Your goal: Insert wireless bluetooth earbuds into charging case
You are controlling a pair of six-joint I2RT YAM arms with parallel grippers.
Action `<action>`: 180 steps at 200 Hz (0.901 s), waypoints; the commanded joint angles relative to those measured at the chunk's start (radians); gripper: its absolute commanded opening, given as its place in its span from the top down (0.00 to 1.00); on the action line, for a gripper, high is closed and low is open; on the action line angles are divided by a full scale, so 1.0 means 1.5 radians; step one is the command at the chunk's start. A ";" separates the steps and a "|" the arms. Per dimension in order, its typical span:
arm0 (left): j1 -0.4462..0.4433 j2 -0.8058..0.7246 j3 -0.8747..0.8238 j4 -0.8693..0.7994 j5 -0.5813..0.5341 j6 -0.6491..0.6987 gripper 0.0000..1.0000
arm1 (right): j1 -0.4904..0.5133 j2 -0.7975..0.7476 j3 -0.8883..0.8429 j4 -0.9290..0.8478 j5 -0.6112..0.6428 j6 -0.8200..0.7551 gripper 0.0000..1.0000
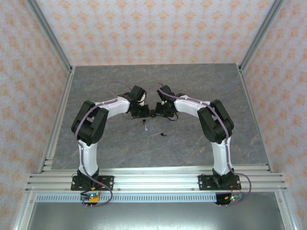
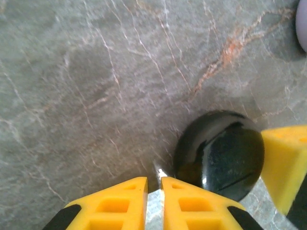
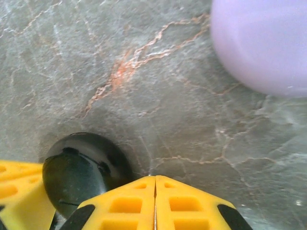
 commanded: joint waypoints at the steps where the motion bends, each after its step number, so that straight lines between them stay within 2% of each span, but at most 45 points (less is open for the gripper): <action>1: -0.007 -0.044 -0.020 -0.037 0.000 0.018 0.83 | 0.002 0.008 0.027 -0.043 0.060 0.005 0.91; 39: 0.000 -0.073 0.006 -0.074 -0.066 0.029 0.82 | 0.002 -0.033 0.009 -0.049 0.055 -0.003 0.91; 63: 0.013 -0.062 0.045 -0.092 -0.070 0.035 0.82 | 0.002 -0.060 -0.015 -0.040 0.007 -0.015 0.91; 94: 0.021 -0.008 0.109 -0.105 -0.054 0.040 0.82 | 0.001 -0.063 -0.029 -0.030 -0.057 -0.026 0.91; 180: 0.024 0.115 0.223 -0.112 0.017 0.032 0.87 | 0.001 -0.022 -0.027 0.001 -0.090 0.003 0.93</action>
